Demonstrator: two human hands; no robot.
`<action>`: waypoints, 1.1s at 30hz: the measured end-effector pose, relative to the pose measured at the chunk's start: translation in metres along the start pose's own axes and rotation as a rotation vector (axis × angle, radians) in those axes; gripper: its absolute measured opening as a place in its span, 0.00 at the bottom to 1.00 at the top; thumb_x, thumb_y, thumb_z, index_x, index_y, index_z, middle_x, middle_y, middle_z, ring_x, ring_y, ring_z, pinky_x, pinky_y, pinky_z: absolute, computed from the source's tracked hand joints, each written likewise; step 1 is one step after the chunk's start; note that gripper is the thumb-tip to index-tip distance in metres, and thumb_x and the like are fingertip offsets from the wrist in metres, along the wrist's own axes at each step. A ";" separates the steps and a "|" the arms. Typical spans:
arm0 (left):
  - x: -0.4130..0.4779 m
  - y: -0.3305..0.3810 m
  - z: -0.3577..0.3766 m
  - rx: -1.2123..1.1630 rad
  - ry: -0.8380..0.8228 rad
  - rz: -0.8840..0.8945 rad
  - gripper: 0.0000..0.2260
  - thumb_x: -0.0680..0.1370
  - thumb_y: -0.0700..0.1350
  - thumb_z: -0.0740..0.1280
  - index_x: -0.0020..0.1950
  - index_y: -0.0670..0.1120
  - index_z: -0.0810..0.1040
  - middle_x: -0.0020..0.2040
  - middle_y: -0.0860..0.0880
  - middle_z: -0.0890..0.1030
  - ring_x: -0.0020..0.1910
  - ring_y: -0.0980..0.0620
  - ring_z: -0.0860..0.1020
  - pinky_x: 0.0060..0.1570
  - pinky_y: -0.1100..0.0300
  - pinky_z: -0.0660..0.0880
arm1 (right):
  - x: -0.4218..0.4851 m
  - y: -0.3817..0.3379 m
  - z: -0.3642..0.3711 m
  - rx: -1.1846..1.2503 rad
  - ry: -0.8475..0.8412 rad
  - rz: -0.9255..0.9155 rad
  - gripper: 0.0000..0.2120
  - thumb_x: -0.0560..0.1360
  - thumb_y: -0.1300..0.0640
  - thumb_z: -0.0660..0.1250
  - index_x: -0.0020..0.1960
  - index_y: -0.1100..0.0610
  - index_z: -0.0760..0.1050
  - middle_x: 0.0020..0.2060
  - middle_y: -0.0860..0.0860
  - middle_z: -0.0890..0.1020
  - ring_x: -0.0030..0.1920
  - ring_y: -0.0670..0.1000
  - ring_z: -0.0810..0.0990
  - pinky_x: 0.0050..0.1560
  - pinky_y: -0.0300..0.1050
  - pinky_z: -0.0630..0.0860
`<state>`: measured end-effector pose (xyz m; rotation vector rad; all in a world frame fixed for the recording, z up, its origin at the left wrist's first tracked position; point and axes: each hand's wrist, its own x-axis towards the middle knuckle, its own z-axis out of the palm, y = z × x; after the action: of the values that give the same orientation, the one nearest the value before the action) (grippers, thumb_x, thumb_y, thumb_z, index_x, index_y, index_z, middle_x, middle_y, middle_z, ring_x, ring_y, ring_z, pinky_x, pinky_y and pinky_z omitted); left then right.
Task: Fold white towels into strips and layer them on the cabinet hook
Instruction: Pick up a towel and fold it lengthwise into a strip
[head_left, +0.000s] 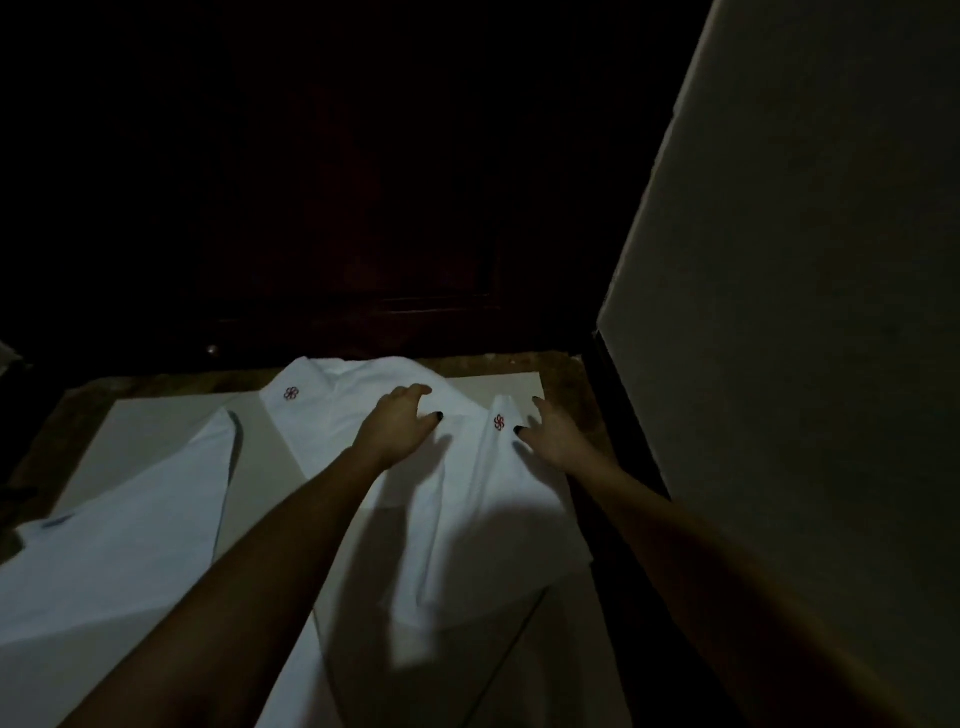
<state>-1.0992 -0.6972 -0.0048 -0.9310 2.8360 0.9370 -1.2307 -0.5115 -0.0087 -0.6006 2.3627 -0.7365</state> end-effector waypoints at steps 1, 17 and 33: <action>0.005 -0.008 0.011 -0.042 0.013 -0.040 0.23 0.80 0.50 0.65 0.73 0.43 0.67 0.69 0.40 0.72 0.67 0.42 0.71 0.63 0.53 0.69 | 0.008 0.011 0.012 0.024 0.017 0.007 0.32 0.81 0.52 0.63 0.79 0.58 0.53 0.75 0.59 0.63 0.74 0.60 0.64 0.72 0.53 0.64; -0.012 -0.041 0.087 -0.389 -0.194 -0.411 0.19 0.73 0.45 0.75 0.28 0.42 0.71 0.26 0.45 0.71 0.29 0.49 0.71 0.39 0.58 0.67 | 0.021 0.044 0.069 0.431 0.049 0.049 0.16 0.79 0.55 0.67 0.58 0.67 0.77 0.51 0.58 0.81 0.54 0.59 0.80 0.49 0.46 0.75; 0.005 -0.043 0.054 -0.797 0.036 -0.334 0.17 0.78 0.41 0.70 0.33 0.45 0.65 0.34 0.44 0.71 0.40 0.47 0.72 0.42 0.55 0.70 | 0.043 -0.052 -0.023 0.578 0.167 -0.217 0.10 0.81 0.55 0.63 0.47 0.60 0.79 0.35 0.51 0.82 0.35 0.49 0.80 0.35 0.41 0.76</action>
<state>-1.0895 -0.6980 -0.0730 -1.4029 2.1787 2.0350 -1.2640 -0.5663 0.0227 -0.5546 2.0894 -1.5440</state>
